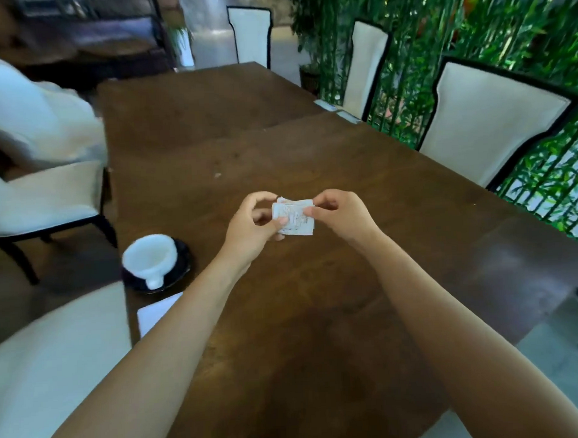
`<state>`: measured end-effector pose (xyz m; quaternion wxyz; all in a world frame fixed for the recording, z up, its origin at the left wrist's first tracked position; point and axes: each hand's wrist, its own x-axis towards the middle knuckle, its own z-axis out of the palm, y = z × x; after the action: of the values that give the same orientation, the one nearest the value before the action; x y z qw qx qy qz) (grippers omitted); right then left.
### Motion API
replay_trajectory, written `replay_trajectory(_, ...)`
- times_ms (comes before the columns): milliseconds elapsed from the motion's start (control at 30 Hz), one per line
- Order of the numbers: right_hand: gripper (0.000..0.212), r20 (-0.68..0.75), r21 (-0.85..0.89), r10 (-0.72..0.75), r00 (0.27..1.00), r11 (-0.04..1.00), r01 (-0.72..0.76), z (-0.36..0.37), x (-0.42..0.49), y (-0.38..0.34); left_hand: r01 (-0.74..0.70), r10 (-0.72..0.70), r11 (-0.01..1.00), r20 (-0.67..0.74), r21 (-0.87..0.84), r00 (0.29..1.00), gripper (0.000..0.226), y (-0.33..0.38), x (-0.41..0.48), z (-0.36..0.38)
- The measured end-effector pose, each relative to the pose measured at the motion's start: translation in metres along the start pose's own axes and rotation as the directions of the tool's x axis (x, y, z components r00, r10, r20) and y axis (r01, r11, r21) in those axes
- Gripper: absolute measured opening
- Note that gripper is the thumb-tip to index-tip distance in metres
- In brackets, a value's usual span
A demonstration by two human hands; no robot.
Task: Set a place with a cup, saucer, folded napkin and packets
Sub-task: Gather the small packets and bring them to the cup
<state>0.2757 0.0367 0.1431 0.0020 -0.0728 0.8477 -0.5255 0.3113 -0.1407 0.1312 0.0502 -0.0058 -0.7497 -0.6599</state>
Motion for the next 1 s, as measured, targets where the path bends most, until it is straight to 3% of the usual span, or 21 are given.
replay_trajectory(133,0.009,0.034,0.004,-0.088,0.996,0.996,0.088,0.058,-0.027,-0.054,0.024,-0.023,0.999,-0.027,0.032,0.999,0.036,0.01,-0.039,-0.077)
replay_trajectory(267,0.01,0.127,0.047,-0.153,0.98,0.988,0.148,0.122,-0.055,-0.102,0.195,-0.194,0.978,-0.018,0.075,0.981,0.04,0.016,-0.083,-0.152)
replay_trajectory(433,0.009,0.215,0.066,-0.247,0.945,0.969,0.238,0.193,-0.086,-0.153,0.337,-0.333,0.932,0.057,-0.136,0.941,0.042,0.028,-0.14,-0.235)
replay_trajectory(633,0.008,0.315,-0.002,-0.38,0.87,0.916,0.401,0.26,-0.109,-0.199,0.372,-0.458,0.854,-0.186,-0.363,0.869,0.052,0.039,-0.169,-0.29)
replay_trajectory(767,0.008,0.343,-0.105,-0.46,0.819,0.847,0.52,0.287,-0.112,-0.21,0.368,-0.496,0.851,-0.345,-0.374,0.797,0.048,0.033,-0.171,-0.305)
replay_trajectory(900,0.001,0.34,-0.069,-0.409,0.847,0.887,0.456,0.309,-0.105,-0.205,0.337,-0.502,0.85,-0.429,-0.405,0.751,0.032,0.019,-0.16,-0.317)
replay_trajectory(1000,0.012,0.401,0.052,-0.252,0.881,0.966,0.253,0.319,-0.097,-0.197,0.324,-0.459,0.883,-0.487,-0.339,0.743,0.027,0.003,-0.147,-0.323)
